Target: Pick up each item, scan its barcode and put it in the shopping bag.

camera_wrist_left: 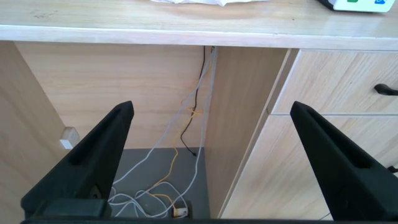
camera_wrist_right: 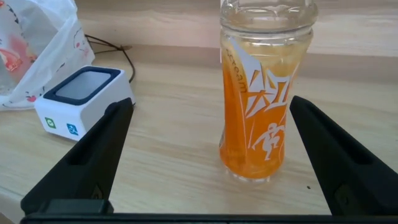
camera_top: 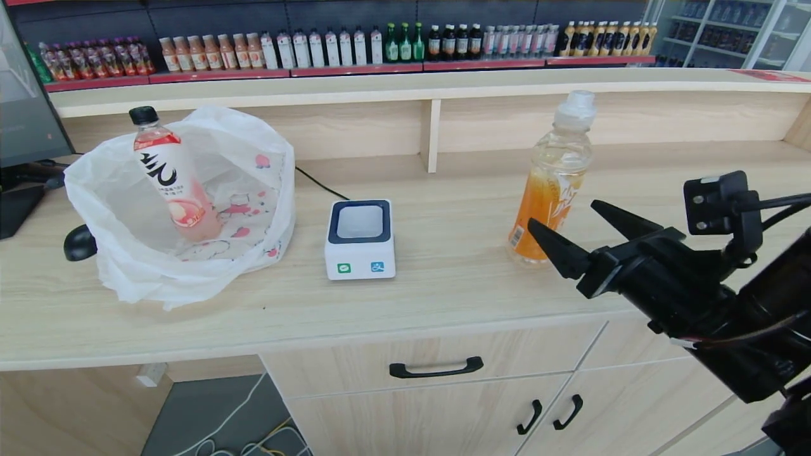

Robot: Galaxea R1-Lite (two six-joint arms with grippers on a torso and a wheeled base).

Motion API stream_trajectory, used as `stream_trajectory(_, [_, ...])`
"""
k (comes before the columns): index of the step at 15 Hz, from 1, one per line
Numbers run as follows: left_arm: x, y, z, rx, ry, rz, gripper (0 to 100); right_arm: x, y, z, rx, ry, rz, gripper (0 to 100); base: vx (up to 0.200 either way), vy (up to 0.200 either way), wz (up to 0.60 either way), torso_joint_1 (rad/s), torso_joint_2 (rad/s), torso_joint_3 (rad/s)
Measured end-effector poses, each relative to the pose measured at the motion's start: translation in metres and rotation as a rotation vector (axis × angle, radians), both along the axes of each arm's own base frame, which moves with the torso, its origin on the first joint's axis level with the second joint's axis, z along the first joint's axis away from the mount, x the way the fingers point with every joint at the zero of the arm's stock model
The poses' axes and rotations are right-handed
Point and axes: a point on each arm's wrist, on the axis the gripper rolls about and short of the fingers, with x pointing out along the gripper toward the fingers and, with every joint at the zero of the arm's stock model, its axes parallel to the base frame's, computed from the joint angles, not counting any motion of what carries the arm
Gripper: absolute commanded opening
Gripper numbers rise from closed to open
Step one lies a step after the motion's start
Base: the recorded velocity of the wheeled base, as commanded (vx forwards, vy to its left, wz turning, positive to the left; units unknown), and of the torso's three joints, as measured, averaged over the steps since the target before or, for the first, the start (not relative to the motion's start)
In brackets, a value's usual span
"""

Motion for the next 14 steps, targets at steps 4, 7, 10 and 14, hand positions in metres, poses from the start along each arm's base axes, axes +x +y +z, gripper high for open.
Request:
stream_trajectory(4, [0.000,0.000,0.000,0.000,0.000,0.000,100,0.020,0.002,0.015,-0.020,0.039,-0.029,100,0.000,0.000,0.00,0.000,0.00,0.000])
stream_trajectory(7, [0.000,0.000,0.000,0.000,0.000,0.000,100,0.028,-0.003,0.019,-0.018,0.046,-0.072,100,0.000,0.000,0.00,0.000,0.00,0.000])
stream_trajectory(10, [0.000,0.000,0.000,0.000,0.000,0.000,100,0.034,-0.003,0.014,-0.023,0.060,-0.086,100,0.000,0.000,0.00,0.000,0.00,0.000])
stream_trajectory(14, [0.000,0.000,0.000,0.000,0.000,0.000,100,0.044,0.002,0.007,-0.034,0.078,-0.087,100,0.000,0.000,0.00,0.000,0.00,0.000])
